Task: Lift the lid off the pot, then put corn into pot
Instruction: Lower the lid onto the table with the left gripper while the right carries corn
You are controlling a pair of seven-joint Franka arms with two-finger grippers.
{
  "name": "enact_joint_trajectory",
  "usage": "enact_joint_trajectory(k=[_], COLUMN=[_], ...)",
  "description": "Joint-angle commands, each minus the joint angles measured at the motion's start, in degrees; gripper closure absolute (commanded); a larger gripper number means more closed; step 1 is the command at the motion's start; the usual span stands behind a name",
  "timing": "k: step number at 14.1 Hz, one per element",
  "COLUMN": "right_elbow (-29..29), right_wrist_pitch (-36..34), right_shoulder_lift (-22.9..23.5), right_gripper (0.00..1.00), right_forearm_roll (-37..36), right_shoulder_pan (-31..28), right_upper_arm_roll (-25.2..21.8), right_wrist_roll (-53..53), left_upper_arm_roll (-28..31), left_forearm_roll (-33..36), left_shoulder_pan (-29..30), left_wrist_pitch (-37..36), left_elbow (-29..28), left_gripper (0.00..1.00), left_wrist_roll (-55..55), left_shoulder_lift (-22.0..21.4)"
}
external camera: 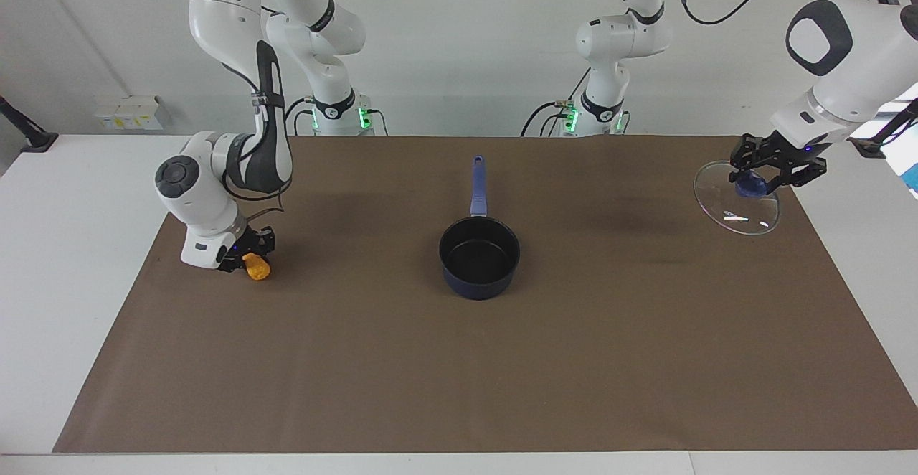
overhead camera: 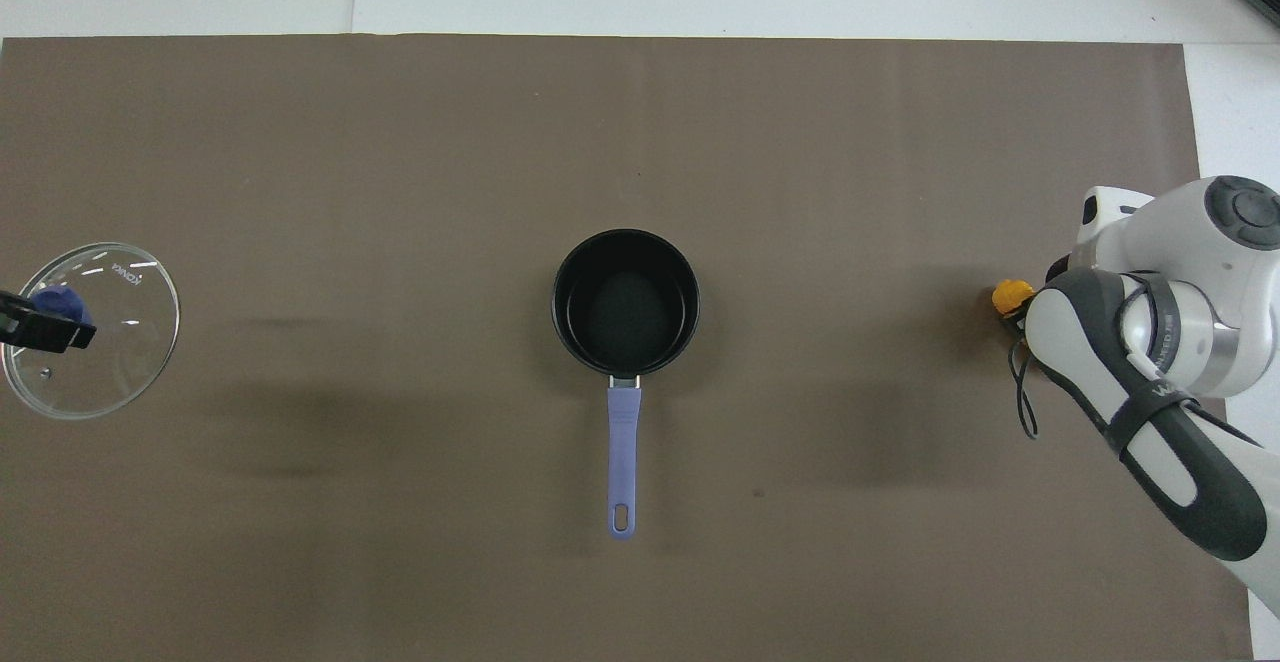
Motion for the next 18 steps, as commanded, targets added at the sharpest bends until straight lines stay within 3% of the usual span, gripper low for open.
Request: enact_joint_trajectory(k=[1, 6, 9, 13, 14, 15, 18], right_elbow=[-0.4, 6.7, 14.44, 19.12, 19.12, 19.12, 20.25], right_wrist_pitch=[-0.52, -15.34, -24.32, -25.32, -22.78, -21.28, -18.46], right_shoulder_lift=[-1.32, -8.08, -8.53, -7.92, -7.74, -7.39, -4.15], right_gripper=[1.0, 1.0, 1.0, 1.0, 1.0, 1.0, 1.0], right_forearm_roll=[0.76, 1.03, 1.03, 1.37, 1.29, 1.55, 4.01], right_shoulder_pan=[-0.72, 3.92, 8.75, 17.98, 19.92, 22.02, 27.83], right_upper_arm_roll=[0.52, 0.61, 0.7, 0.7, 0.87, 1.14, 1.14], right_wrist_roll=[1.71, 14.69, 25.85, 42.45, 46.33, 48.98, 58.55], left_upper_arm_roll=[-0.41, -0.41, -0.41, -0.41, -0.41, -0.5, -0.5], left_forearm_roll=[-0.71, -0.71, -0.71, -0.71, -0.71, -0.71, -0.71], left_shoulder_pan=[2.32, 2.41, 2.32, 2.14, 1.8, 2.06, 2.23], left_wrist_pitch=[5.56, 17.06, 25.33, 32.11, 32.9, 32.91, 32.56], left_elbow=[-8.3, -18.05, -24.04, -26.16, -26.16, -25.99, -23.18], left_gripper=[1.0, 1.0, 1.0, 1.0, 0.76, 0.01, 0.0], left_wrist_roll=[1.42, 1.5, 1.5, 1.5, 1.42, 1.42, 1.16], left_shoulder_lift=[-3.63, -2.58, -1.0, 2.78, 3.05, 3.14, 4.36])
